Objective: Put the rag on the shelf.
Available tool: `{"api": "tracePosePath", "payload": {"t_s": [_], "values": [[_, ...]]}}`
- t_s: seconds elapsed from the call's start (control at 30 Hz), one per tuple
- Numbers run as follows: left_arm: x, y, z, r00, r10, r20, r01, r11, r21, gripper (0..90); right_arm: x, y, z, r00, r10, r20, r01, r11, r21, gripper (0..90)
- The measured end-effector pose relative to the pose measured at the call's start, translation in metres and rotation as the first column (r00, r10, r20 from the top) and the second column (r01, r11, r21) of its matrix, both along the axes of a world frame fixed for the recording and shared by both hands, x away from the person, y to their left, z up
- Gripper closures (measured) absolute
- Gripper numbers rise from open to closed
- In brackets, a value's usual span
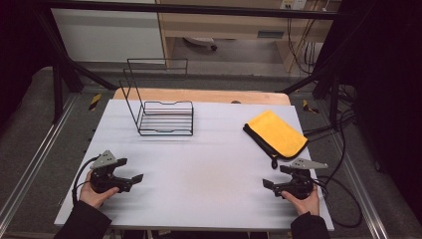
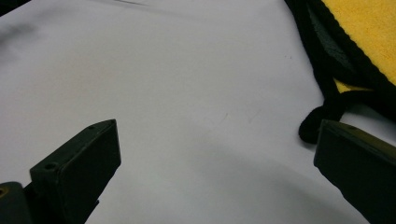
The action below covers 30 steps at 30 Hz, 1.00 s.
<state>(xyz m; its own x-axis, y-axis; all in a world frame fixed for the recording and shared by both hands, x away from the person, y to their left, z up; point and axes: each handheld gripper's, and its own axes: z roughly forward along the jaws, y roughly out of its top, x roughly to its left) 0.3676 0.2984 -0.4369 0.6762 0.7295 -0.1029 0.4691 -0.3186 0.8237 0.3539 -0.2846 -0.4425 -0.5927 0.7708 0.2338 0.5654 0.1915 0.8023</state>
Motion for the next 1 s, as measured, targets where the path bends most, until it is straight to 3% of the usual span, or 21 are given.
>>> {"api": "tracePosePath", "payload": {"t_s": [0.33,0.67,0.9,1.0], "values": [[-0.002,0.002,0.000,0.9999,0.012,0.005,-0.012,0.9999,-0.001,6.3,-0.001,0.001,0.000,1.0000,-0.006,0.006,0.007,0.9995,-0.031,2.6],[-0.002,0.002,0.000,0.9999,0.014,0.005,-0.014,0.9999,0.006,6.3,0.005,0.005,0.003,0.9981,-0.036,0.050,0.040,0.9968,-0.070,4.5],[-0.002,0.001,-0.001,0.9998,0.019,0.001,-0.019,0.9998,0.009,6.6,0.023,0.008,0.008,0.9961,-0.058,0.066,0.067,0.9884,-0.136,7.7],[-0.002,0.001,-0.001,0.9998,0.021,0.001,-0.021,0.9997,0.012,6.8,0.040,0.009,0.008,0.9965,-0.063,0.054,0.072,0.9815,-0.178,13.7]]}}
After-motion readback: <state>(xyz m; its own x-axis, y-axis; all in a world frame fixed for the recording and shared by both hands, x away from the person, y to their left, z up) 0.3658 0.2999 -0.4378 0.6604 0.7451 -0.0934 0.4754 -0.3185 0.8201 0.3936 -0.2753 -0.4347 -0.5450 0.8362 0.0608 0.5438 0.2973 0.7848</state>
